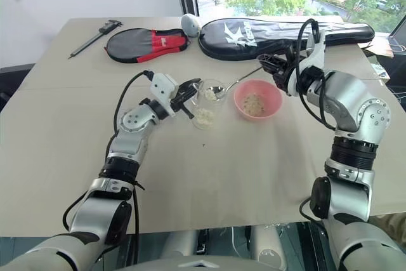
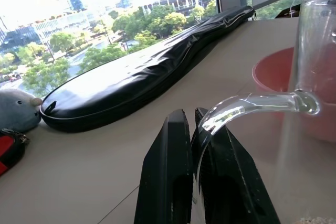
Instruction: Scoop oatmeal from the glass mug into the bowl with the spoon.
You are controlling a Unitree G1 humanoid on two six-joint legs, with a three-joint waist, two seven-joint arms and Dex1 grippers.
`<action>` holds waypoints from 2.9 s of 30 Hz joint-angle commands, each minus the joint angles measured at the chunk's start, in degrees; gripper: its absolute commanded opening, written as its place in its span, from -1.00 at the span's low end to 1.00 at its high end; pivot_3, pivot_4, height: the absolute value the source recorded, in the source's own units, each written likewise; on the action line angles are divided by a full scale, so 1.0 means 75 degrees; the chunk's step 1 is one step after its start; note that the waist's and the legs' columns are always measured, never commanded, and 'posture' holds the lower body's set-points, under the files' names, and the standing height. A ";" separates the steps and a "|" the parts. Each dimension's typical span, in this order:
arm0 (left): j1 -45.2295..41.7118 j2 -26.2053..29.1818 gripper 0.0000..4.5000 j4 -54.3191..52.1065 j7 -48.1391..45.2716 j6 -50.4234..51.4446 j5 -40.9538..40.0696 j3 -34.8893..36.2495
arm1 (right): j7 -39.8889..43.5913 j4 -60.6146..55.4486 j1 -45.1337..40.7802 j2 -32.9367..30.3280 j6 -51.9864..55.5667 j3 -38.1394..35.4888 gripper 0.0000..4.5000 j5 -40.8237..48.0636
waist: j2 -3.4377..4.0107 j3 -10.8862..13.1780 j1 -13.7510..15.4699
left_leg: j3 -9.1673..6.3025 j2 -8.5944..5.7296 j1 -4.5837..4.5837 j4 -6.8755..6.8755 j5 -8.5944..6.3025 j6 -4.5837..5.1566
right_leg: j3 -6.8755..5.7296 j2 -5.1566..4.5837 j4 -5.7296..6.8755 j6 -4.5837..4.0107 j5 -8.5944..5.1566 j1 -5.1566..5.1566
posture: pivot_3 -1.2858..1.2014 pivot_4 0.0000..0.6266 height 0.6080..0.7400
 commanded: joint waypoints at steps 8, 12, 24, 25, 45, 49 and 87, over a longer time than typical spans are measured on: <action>-0.0318 -0.0028 -0.96 0.0326 -0.0008 -0.0331 0.0070 -0.0021 | 0.0240 -0.0347 -0.0079 -0.0046 -0.0314 -0.0561 -1.00 0.0246 | 0.0000 0.0000 0.0005 | -0.0001 0.0000 0.0000 0.0000 0.0000 0.0000 | -0.0001 0.0001 0.0000 0.0000 0.0000 0.0000 | 0.03 -0.52 1.00; -0.0393 -0.0045 -0.96 0.0461 -0.0003 -0.0409 0.0079 -0.0013 | 0.0355 -0.0396 -0.0061 -0.0094 -0.0300 -0.0699 -1.00 0.0246 | 0.0000 0.0000 0.0006 | 0.0000 0.0001 -0.0001 0.0000 0.0000 0.0000 | 0.0000 0.0001 -0.0001 0.0000 0.0000 0.0000 | 0.03 -0.52 1.00; -0.0018 0.0132 -0.96 0.0119 0.0148 -0.0289 -0.0022 0.0173 | 0.0950 0.0305 0.0363 -0.1334 -0.0363 -0.1071 -1.00 0.0246 | 0.0000 0.0000 0.0009 | 0.0004 0.0001 -0.0003 -0.0001 0.0000 0.0001 | 0.0003 0.0000 -0.0009 0.0000 0.0000 0.0000 | 0.03 -0.52 1.00; 0.0077 0.0138 -0.96 0.0014 0.0193 -0.0233 -0.0054 0.0197 | 0.1042 0.0385 0.0413 -0.1494 -0.0372 -0.1033 -1.00 0.0246 | 0.0000 0.0000 -0.0008 | 0.0006 0.0001 -0.0001 -0.0002 0.0000 0.0001 | 0.0004 0.0000 -0.0009 0.0000 0.0000 0.0000 | 0.03 -0.52 1.00; 0.1069 -0.0260 -0.96 -0.2008 0.1605 0.0948 -0.0433 0.0590 | 0.7516 -0.2289 -0.0014 -0.3952 -0.1302 0.3228 -1.00 -0.8081 | 0.0004 0.0002 0.0027 | 0.0005 0.0002 -0.0013 -0.0006 -0.0002 0.0001 | 0.0001 0.0003 -0.0043 0.0003 0.0000 -0.0002 | 0.03 -0.52 1.00; 0.1198 -0.0279 -0.96 -0.2162 0.1743 0.1026 -0.0404 0.0596 | 0.8166 -0.2340 0.0019 -0.3891 -0.1394 0.3355 -1.00 -0.8775 | 0.0003 0.0002 0.0042 | 0.0001 0.0002 -0.0013 -0.0006 -0.0001 0.0001 | -0.0003 0.0003 -0.0046 0.0002 0.0000 0.0001 | 0.03 -0.52 1.00; 0.1667 -0.0610 -1.00 -0.1665 0.2379 -0.0015 0.0019 0.0432 | 0.5689 -0.1768 -0.0517 -0.0048 0.0194 0.2146 -0.40 -0.5693 | 0.0005 0.0000 0.0018 | 0.0002 -0.0001 0.0002 0.0002 0.0000 0.0000 | -0.0003 -0.0002 -0.0006 0.0002 0.0002 0.0002 | 0.03 -0.52 1.00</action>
